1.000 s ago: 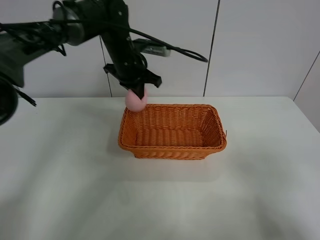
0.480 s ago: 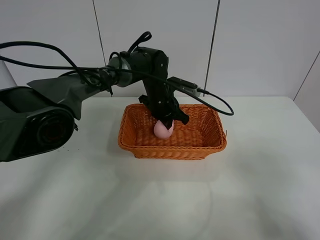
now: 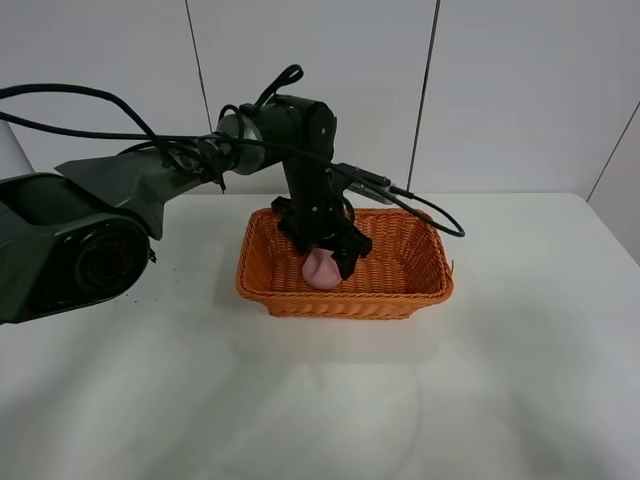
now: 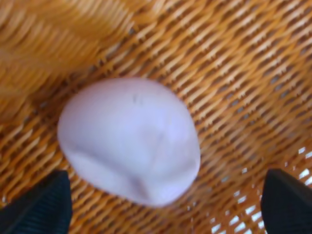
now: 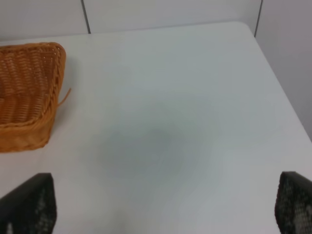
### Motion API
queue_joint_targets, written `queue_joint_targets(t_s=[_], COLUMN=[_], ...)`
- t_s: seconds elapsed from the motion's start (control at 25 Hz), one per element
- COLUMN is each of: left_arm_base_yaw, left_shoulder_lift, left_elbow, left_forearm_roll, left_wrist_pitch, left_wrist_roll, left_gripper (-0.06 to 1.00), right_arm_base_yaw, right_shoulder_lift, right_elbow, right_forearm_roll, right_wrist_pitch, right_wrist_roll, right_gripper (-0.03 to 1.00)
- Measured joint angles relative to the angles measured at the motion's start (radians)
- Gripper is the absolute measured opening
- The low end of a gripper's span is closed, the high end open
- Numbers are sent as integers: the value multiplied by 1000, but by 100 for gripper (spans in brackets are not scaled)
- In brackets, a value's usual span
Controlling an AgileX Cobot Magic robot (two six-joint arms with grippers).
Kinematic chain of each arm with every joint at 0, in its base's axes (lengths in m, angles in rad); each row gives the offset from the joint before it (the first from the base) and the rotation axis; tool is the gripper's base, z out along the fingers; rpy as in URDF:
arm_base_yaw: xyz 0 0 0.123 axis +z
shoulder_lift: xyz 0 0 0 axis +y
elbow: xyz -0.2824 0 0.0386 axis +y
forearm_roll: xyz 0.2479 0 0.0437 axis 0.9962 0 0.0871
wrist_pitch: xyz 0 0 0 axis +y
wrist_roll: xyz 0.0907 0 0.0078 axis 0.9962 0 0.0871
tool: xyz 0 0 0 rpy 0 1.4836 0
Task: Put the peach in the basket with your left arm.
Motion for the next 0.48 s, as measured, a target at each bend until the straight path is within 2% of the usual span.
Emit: queue_joint_targets(t_s=[0.48], left_arm_base_yaw=[101], left_shoulder_lift=[-152], left_elbow=[-26], left_forearm_roll=[3], left_wrist_pitch=[14], left_wrist_roll=[2], left_gripper=[89], right_arm_base_yaw=[0], right_shoulder_lift=[0], right_elbow=[0], right_forearm_roll=[0], right_wrist_pitch=[0], right_wrist_roll=[0], right_gripper=[69])
